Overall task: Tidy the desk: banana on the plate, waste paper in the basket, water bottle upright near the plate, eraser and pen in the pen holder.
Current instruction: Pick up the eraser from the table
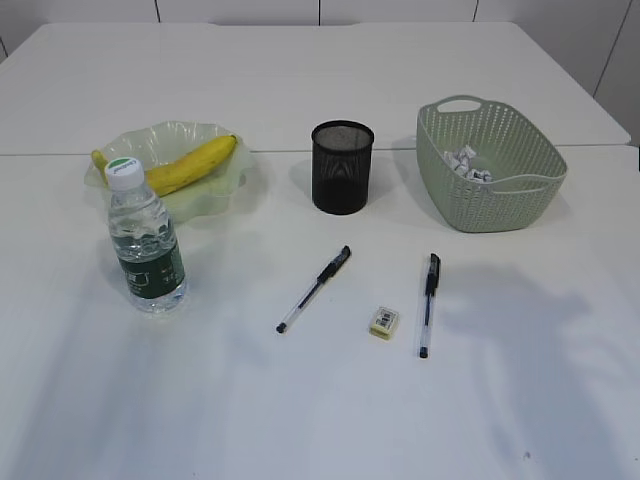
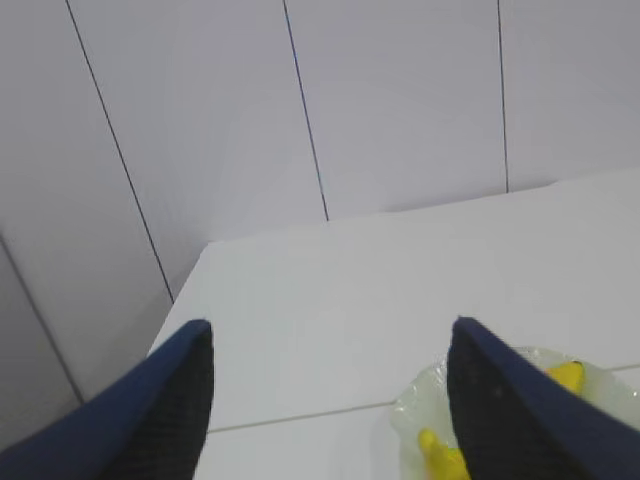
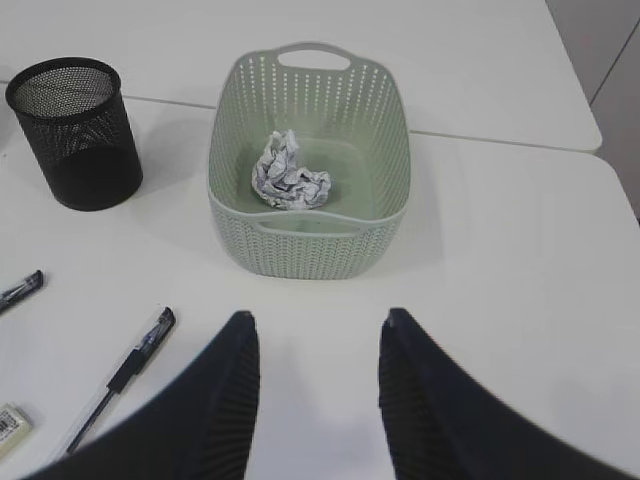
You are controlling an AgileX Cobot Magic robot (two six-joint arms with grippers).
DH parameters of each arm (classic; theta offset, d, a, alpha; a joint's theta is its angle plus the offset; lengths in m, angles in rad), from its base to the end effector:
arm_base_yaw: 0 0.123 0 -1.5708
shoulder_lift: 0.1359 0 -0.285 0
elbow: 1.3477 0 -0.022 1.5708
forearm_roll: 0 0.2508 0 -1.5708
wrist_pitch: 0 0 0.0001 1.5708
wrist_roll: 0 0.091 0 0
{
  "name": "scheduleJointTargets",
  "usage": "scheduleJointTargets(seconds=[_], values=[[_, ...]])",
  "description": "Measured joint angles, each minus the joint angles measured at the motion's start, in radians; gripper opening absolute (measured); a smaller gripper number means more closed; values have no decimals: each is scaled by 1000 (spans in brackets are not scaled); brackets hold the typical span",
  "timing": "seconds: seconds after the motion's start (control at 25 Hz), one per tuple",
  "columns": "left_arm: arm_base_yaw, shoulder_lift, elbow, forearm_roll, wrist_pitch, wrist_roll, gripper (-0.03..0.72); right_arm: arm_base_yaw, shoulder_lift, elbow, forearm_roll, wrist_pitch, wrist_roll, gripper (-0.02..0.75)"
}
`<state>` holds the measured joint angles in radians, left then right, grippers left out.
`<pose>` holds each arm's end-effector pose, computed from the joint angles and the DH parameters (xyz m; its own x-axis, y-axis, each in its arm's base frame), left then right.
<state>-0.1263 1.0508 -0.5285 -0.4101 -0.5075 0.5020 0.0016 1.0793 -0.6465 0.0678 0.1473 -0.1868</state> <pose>0.2196 -0.0101 0.3046 0.0264 0.1336 -0.9907 -0.0729 0.9887 0.1313 0.2243 0.0013 0.2828 -0.4683 -0.1202 -0.8754 -0.0668 0.9927 -0.1006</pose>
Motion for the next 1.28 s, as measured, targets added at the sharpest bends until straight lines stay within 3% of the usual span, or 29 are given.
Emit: scheduleJointTargets(seconds=[0.24,0.56,0.84,1.28], values=[[16,-9,2,8,26,58,515,0,-1,0,0,24,-2,302],[16,-28,2,6,26,66,405,0,-1,0,0,53,-2,302],[16,-29,2,-8,26,-32,395,0,-1,0,2,53,-2,302],[16,-29,2,-31,79,-72,394,0,-1,0,18,74,0,302]])
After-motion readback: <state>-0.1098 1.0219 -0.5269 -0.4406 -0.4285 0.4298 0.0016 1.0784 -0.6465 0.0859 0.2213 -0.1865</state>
